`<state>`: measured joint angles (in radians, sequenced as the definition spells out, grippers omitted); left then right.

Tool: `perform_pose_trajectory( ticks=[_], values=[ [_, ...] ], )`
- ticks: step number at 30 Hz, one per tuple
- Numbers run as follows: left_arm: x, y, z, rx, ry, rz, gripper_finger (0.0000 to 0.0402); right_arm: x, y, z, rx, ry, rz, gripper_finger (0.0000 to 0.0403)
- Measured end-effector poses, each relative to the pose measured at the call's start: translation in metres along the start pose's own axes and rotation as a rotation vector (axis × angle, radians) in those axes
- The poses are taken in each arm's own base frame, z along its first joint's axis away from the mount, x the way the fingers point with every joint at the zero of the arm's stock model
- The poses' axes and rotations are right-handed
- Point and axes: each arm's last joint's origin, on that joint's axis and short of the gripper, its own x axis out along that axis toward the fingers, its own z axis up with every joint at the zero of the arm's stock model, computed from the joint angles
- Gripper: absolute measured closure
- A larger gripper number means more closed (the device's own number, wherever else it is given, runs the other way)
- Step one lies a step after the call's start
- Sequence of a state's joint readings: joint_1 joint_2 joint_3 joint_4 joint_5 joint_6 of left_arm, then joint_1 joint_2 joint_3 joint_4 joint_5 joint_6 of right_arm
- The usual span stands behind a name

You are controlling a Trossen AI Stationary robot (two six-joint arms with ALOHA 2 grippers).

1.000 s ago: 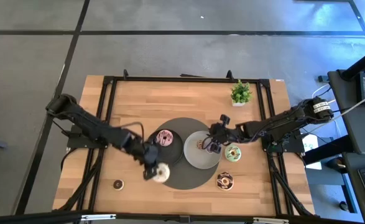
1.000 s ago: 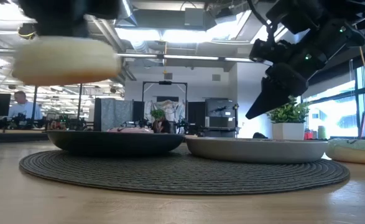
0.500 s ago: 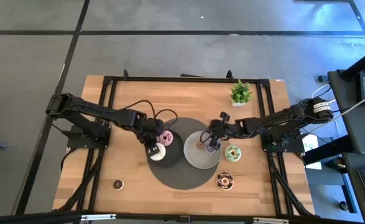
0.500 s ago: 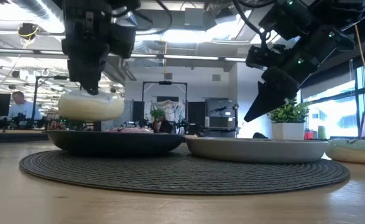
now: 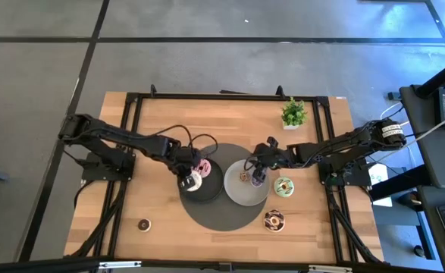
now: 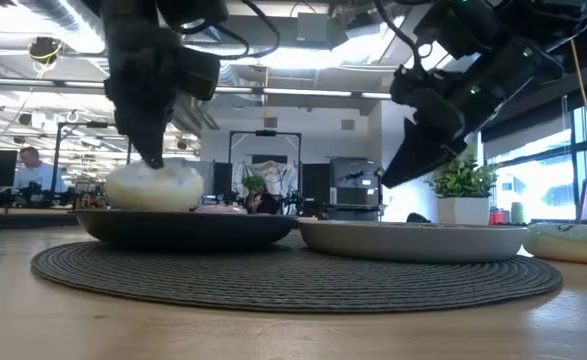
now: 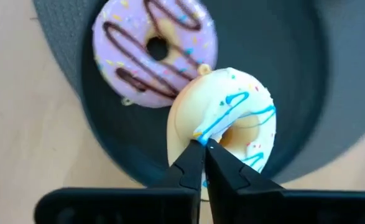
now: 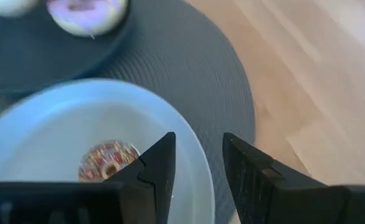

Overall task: Pick & Place donuts
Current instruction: Put the big white donut on the black plate

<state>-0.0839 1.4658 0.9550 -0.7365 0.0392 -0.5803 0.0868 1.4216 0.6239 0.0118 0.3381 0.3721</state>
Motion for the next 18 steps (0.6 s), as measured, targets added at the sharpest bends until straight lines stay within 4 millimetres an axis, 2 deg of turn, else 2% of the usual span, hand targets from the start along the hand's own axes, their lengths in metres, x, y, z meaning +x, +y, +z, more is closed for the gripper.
perform_pose_trajectory(
  ticks=[4,10,18],
  values=[
    [0.011,-0.004,-0.002,0.025,0.024,0.037,0.0397,0.000,0.002,0.004,-0.076,-0.040,0.016,0.0268],
    [0.026,-0.010,-0.005,0.017,0.055,0.073,0.0396,-0.001,0.004,0.003,-0.077,-0.026,0.068,0.0268],
    [0.029,-0.010,-0.005,0.009,0.071,0.073,0.0395,-0.001,0.005,0.003,-0.076,-0.030,0.074,0.0268]
  ],
)
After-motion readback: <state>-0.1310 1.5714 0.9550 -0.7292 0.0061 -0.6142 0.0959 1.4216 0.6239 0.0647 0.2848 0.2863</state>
